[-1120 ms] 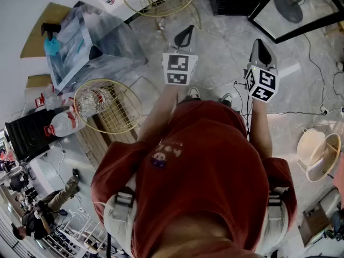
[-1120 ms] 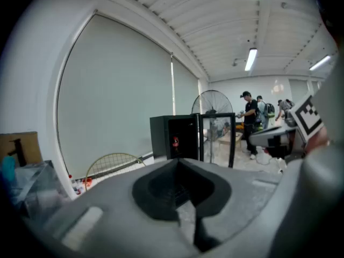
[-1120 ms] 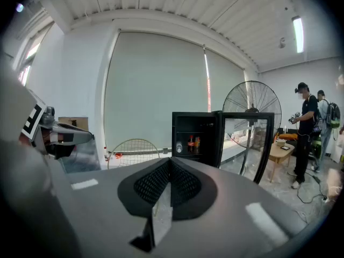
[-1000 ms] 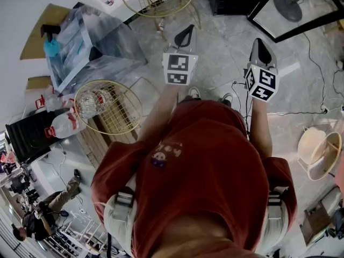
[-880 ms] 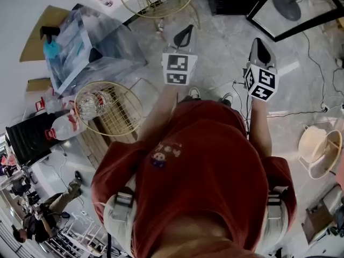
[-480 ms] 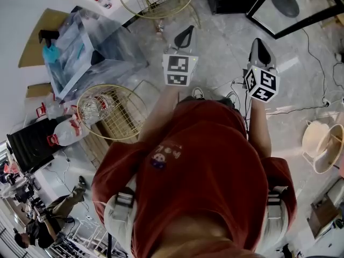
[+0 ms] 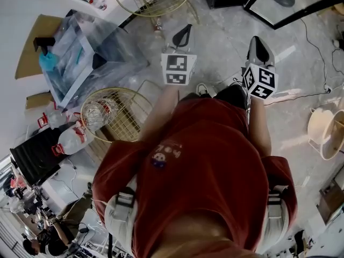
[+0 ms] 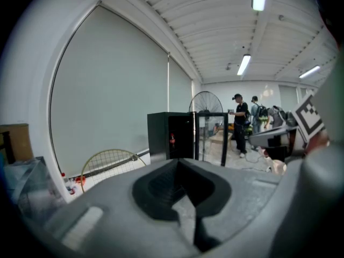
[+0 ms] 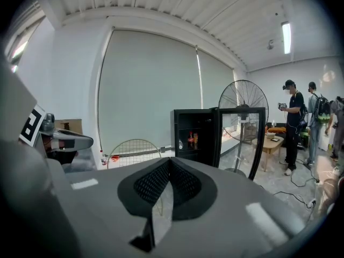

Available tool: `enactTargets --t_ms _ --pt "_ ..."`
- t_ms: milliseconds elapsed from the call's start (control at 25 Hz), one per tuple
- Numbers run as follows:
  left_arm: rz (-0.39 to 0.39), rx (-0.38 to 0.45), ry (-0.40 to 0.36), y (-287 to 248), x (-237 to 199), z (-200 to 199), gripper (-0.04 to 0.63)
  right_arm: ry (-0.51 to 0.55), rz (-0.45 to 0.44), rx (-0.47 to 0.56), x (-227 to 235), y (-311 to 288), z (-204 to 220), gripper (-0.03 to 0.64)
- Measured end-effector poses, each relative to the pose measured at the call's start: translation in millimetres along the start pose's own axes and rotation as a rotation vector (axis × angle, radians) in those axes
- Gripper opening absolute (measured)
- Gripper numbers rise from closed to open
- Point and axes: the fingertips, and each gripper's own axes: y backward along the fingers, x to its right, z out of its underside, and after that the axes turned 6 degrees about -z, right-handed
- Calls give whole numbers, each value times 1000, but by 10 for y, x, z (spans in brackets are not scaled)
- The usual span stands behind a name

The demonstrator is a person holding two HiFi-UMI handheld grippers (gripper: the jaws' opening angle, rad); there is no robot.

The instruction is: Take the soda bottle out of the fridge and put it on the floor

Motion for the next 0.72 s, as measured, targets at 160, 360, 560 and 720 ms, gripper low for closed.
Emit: enactTargets --t_ms 160,360,560,720 --pt "19 -9 5 0 -16 57 0 -2 16 -16 -42 17 56 0" --pt "35 -16 8 -22 -26 96 0 2 30 -31 -60 0 78 0" --pt "44 -15 11 -84 -15 110 0 13 31 -31 -22 -46 68 0" --pt "39 -13 8 -198 -16 76 0 16 30 -34 68 -133 50 0"
